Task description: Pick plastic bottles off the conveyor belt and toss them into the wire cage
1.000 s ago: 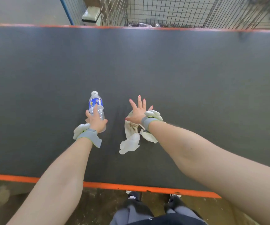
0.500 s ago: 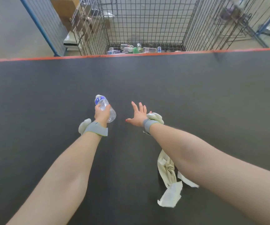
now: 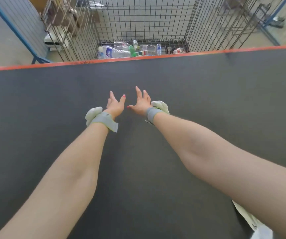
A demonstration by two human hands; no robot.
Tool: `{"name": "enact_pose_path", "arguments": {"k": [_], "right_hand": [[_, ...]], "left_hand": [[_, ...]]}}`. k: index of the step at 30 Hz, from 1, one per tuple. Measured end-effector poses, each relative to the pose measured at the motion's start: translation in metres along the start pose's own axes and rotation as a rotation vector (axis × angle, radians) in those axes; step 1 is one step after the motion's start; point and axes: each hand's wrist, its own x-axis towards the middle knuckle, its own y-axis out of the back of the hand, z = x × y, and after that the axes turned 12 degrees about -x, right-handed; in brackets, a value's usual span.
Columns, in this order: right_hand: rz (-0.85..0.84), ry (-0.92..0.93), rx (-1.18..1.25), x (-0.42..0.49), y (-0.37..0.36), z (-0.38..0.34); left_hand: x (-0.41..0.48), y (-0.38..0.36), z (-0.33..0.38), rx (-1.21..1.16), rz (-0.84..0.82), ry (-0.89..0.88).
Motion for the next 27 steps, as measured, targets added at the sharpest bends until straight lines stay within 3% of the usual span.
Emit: {"name": "enact_pose_path", "arguments": {"k": [3,10,16,21,27], "right_hand": [[-0.078,0.005,-0.089,-0.046,-0.019,0.014],[-0.143,0.052,-0.212,-0.132,-0.045,0.034],[-0.216,0.059,-0.297,-0.192,-0.075,0.046],[-0.348,0.048,-0.313,-0.237,-0.097,0.054],[-0.464,0.148,-0.276,-0.281,-0.135,0.028]], "left_hand": [[-0.046,0.009,-0.052,0.244,-0.021,0.147],[-0.138,0.037,-0.127,0.453,-0.019,0.168],[-0.198,0.053,-0.164,0.518,0.010,0.171],[-0.228,0.076,-0.173,0.564,0.075,0.028],[-0.255,0.112,-0.196,0.591,0.096,0.117]]}}
